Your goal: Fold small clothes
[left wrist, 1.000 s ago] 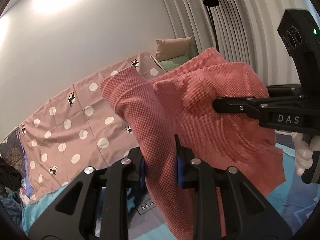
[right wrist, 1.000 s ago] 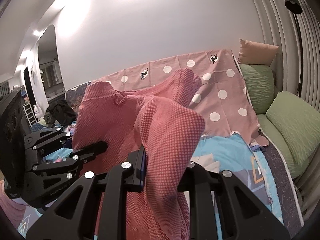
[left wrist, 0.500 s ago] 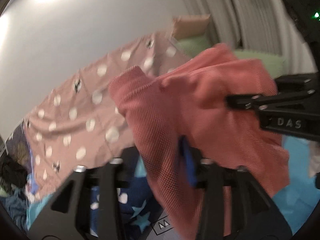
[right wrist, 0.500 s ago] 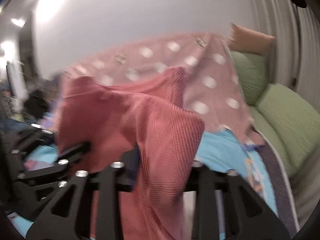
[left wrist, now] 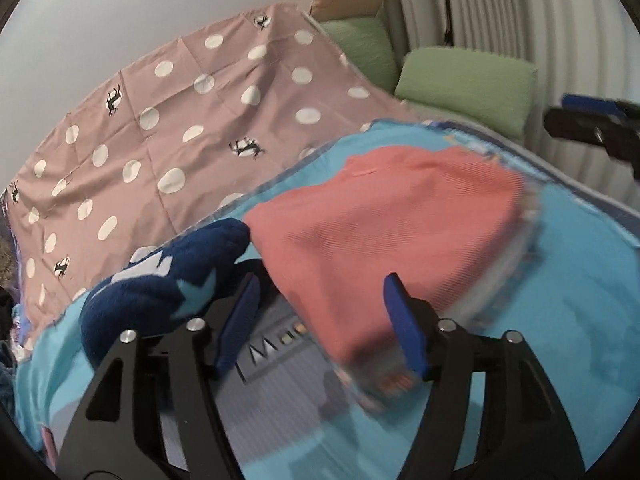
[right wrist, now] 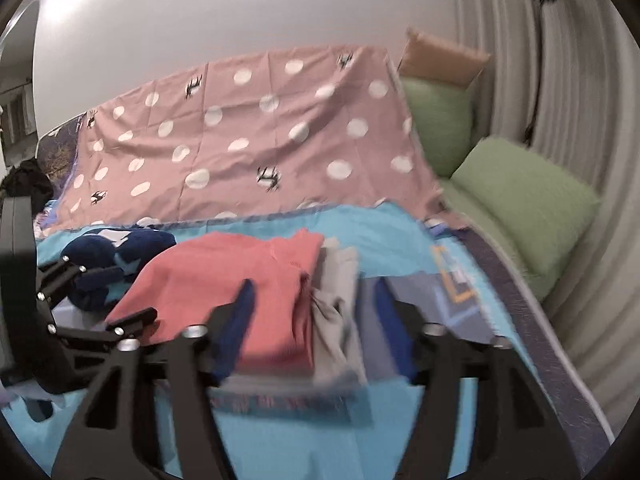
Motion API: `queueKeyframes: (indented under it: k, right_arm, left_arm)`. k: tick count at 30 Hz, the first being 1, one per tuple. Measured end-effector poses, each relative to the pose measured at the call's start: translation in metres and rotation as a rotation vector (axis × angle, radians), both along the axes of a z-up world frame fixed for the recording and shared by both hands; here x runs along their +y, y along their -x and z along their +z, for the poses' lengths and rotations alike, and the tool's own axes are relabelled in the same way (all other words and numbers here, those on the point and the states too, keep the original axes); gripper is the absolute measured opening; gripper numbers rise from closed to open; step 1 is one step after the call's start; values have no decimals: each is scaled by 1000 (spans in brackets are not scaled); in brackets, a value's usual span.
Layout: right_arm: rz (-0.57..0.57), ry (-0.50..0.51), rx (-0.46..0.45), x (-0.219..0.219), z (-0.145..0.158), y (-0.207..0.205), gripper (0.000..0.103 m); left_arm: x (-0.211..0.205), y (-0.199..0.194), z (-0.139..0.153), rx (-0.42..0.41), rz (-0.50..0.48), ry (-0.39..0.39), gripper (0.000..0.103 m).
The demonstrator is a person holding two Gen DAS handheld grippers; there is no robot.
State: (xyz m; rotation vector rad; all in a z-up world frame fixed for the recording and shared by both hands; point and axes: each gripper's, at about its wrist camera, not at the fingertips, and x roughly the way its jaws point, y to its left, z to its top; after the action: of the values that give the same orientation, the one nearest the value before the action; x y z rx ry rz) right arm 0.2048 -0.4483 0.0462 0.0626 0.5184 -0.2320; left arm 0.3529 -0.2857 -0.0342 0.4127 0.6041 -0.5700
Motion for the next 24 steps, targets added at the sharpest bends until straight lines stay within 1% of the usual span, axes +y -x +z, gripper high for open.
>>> queueKeyframes:
  k: [1,2,4,5,6,8,11,14,16,18,22,24]
  right_arm:
    - [-6,-9,-19,3,4,12,75]
    - [-7,-24,-40,6,7,26,76]
    - [-16,-62,-86,12,14,54,76]
    - [-23,-77,-107,15,17,66,77]
    - [-31,-87,-120,18,20,77,88]
    - [-12,-90,-127,29,27,98,98]
    - [-7,-77,-160,44,39,132,102]
    - [-33,-103,-179,53,50,164,102]
    - [-49,-137,-164,55,53,180,102]
    - [-71,-151,-140,58,54,195,102]
    - [-71,-126,-104,75,53,221,102]
    - [-47,-129,-87,83,52,232,102]
  left_arm:
    - [5,13,7,-1,1,26,73]
    - [7,23,13,0,6,42,78]
    - [13,47,27,-7,23,88,82]
    - [15,57,32,-12,27,99,87]
    - [18,70,39,-22,31,112,90]
    - [24,96,51,-45,32,137,94]
    - [34,133,70,-76,34,173,101]
    - [46,168,84,-110,75,197,101]
    - [52,184,89,-123,102,197,101]
    - [58,202,93,-127,137,182,101]
    - [67,238,95,-98,203,100,101]
    - [72,252,96,-86,221,87,101]
